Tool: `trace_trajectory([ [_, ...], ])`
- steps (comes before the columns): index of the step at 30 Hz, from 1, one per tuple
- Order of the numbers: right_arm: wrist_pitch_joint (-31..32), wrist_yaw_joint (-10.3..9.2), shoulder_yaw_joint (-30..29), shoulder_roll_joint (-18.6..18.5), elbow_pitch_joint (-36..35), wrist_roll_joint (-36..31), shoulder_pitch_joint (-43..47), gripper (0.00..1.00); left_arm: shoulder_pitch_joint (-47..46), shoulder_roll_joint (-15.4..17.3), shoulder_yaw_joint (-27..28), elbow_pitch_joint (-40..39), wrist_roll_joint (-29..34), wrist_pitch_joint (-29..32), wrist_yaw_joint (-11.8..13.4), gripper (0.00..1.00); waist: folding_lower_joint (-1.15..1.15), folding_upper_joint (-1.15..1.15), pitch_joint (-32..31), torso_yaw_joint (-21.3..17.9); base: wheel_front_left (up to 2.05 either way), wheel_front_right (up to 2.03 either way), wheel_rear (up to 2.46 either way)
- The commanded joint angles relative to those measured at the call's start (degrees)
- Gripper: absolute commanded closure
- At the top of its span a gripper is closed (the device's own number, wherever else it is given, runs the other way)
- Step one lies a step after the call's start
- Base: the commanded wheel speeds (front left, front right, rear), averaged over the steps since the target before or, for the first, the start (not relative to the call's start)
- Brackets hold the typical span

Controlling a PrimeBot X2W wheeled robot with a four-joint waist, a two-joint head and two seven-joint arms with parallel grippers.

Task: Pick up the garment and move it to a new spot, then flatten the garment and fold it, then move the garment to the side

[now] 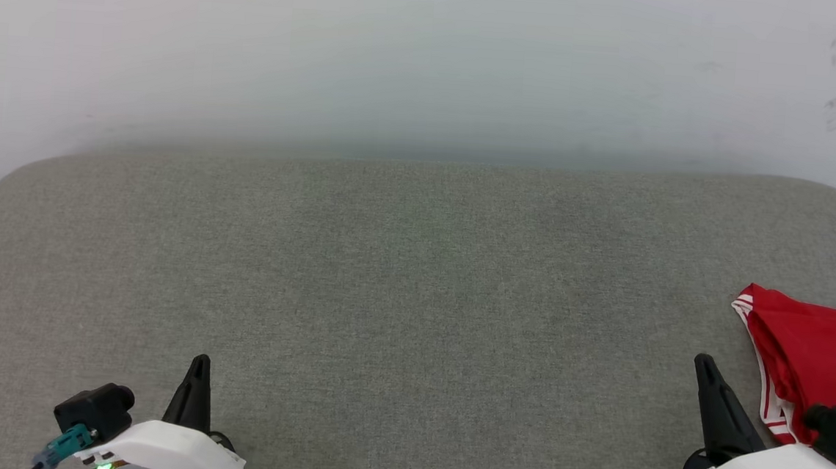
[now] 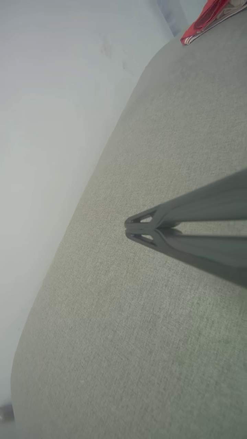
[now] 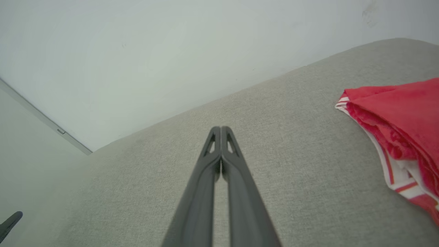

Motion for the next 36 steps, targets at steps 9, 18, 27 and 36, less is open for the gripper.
trace_trajectory([
  [9,0.9,-0.01,-0.65,0.05,0.77,9.45,-2.78,1.0,-2.42,-1.01,2.73,-0.5,-7.6,2.16,-1.99,1.0,0.0,0.0,0.11,0.09,0.0,0.0,0.0],
  [18,1.61,-0.01,-1.11,0.07,2.02,16.94,-3.57,1.0,-2.98,-2.12,4.59,-0.35,-13.67,4.04,-3.47,1.0,0.0,0.0,0.22,0.19,0.0,0.0,0.0],
  [27,2.24,-0.01,-1.51,0.08,3.14,23.77,-4.31,1.0,-3.38,-3.11,6.28,-0.18,-19.22,5.72,-4.77,1.0,0.0,0.0,0.32,0.28,0.0,0.0,0.0],
  [36,2.89,-0.01,-1.91,0.1,4.27,30.69,-5.13,1.0,-3.91,-4.19,8.0,0.01,-24.82,7.47,-6.13,1.0,0.0,0.0,0.44,0.38,0.0,0.0,0.0],
])
